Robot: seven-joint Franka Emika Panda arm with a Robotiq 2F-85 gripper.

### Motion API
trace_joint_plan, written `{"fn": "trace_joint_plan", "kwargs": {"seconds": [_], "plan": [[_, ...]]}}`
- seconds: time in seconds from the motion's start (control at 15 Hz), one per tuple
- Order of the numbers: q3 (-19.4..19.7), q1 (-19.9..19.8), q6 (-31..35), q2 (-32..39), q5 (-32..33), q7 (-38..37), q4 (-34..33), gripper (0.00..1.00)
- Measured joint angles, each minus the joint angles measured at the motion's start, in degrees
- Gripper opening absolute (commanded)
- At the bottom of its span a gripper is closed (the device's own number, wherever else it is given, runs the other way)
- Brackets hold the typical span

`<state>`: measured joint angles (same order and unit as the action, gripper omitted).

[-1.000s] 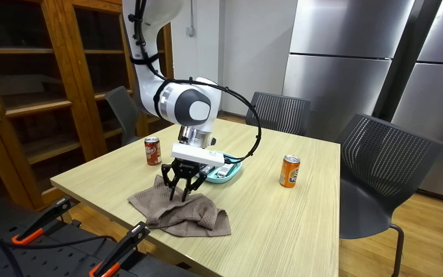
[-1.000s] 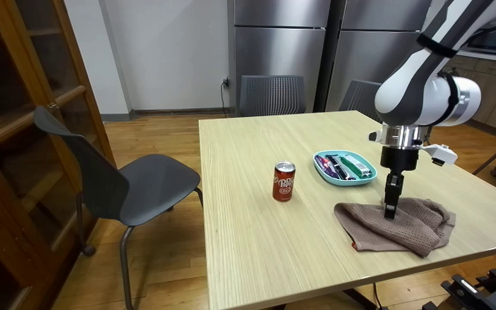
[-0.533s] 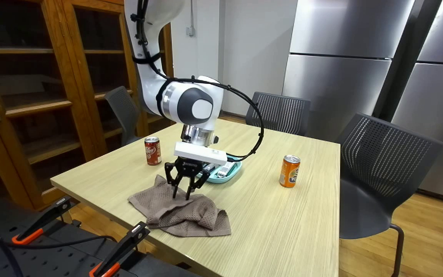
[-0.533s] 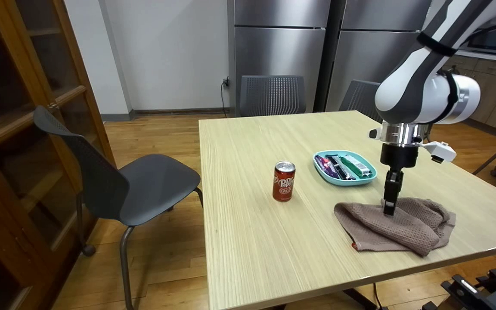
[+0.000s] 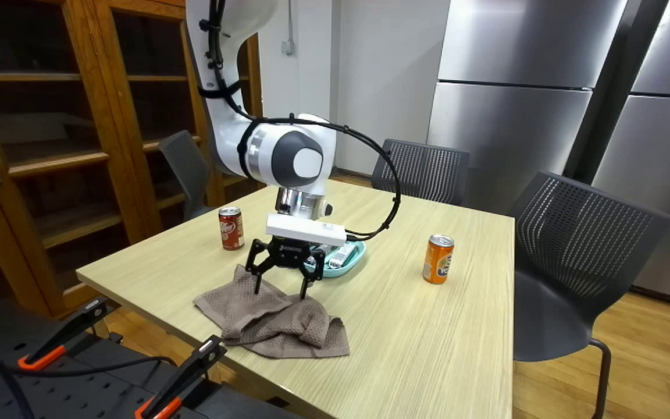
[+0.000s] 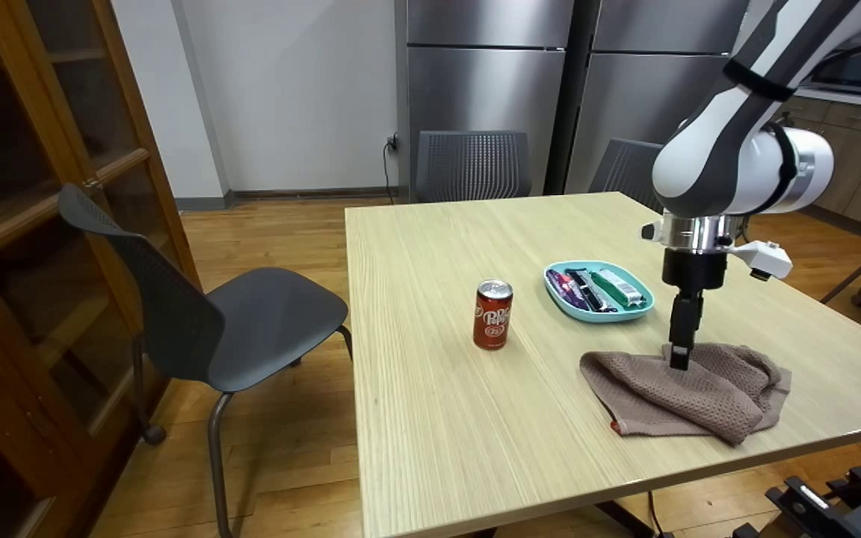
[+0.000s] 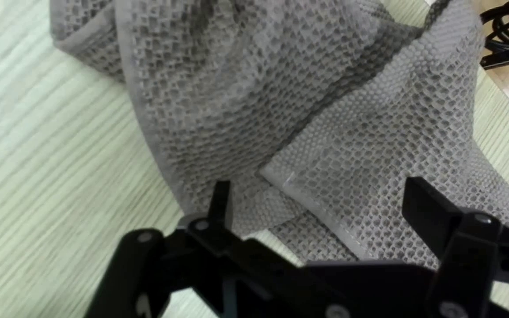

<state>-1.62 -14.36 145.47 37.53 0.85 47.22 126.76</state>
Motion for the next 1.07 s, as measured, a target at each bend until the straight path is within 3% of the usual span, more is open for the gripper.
{"fn": "trace_joint_plan", "kwargs": {"seconds": [1.07], "plan": [[0.0,1.1,-0.3,1.1,0.7,-1.2,0.0,1.00]]}}
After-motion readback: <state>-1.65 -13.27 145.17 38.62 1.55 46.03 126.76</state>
